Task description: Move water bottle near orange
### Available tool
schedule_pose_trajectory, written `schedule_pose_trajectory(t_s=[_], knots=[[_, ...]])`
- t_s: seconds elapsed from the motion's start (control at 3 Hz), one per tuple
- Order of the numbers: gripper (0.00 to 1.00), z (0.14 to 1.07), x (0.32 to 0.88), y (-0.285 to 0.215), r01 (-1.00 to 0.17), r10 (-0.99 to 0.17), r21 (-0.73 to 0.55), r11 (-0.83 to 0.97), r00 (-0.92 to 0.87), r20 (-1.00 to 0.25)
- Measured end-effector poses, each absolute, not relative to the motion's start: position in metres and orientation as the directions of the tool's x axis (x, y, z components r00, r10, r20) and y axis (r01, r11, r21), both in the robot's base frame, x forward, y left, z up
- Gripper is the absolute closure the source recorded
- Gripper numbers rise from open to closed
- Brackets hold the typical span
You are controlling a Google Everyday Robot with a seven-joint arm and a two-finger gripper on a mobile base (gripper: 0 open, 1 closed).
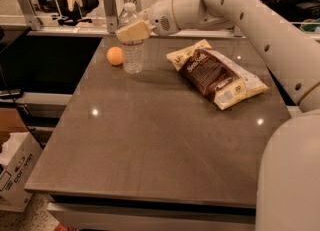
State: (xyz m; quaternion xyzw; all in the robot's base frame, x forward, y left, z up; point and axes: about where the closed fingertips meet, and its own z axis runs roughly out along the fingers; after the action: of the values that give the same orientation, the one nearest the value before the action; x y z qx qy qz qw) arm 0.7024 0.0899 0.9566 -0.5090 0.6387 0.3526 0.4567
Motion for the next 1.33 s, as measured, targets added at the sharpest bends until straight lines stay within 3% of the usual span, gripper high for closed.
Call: schedule_pose_trajectory(t_s=[0.33, 1.33], knots=[[0.84, 0.955, 0.711, 0.094, -0.970, -0.324, -0.029, 0.240, -0.052, -0.945], [0.14, 0.937, 0.718, 0.111, -0.973, -0.358, -0.041, 0.229, -0.045, -0.933]])
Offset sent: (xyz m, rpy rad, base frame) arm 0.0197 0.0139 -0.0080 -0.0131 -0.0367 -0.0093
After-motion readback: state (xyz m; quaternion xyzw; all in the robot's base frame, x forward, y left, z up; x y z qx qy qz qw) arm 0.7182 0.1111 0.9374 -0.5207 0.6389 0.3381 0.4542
